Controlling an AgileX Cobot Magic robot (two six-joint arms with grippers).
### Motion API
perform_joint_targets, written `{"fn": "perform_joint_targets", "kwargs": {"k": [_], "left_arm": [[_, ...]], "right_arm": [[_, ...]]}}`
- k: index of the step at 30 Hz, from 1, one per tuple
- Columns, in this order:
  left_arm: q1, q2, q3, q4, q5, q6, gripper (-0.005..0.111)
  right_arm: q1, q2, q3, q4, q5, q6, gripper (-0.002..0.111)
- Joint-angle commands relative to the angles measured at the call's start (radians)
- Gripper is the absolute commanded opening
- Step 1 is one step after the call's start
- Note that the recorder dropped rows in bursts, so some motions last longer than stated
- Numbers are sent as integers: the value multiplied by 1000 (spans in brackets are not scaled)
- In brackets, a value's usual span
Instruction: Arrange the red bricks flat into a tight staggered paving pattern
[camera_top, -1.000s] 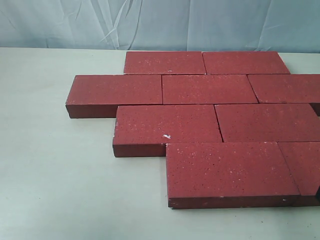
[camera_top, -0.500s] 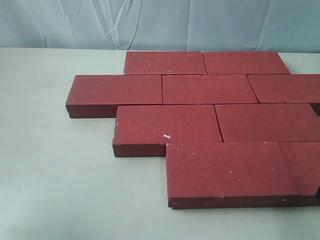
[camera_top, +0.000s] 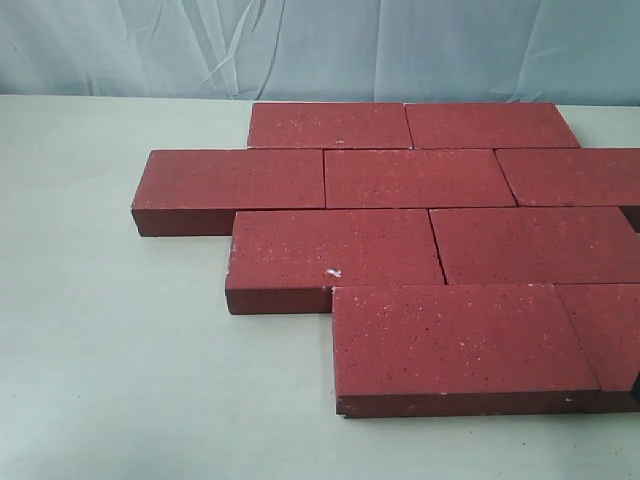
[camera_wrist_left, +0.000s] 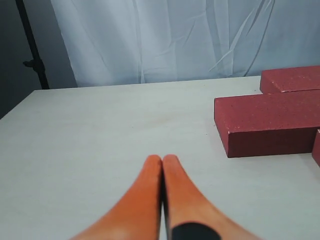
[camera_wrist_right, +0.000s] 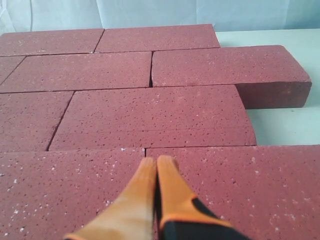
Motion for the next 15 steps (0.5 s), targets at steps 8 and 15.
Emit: {"fn": "perform_joint_targets", "kwargs": {"k": [8,15], "left_arm": [[-1,-6,4,-56,2,0,0],[-1,-6,4,-52,2,0,0]], "right_arm": [[-5,-7,2,17,-13,-1,-1],[-5,-7,2,17,-13,-1,-1]]}}
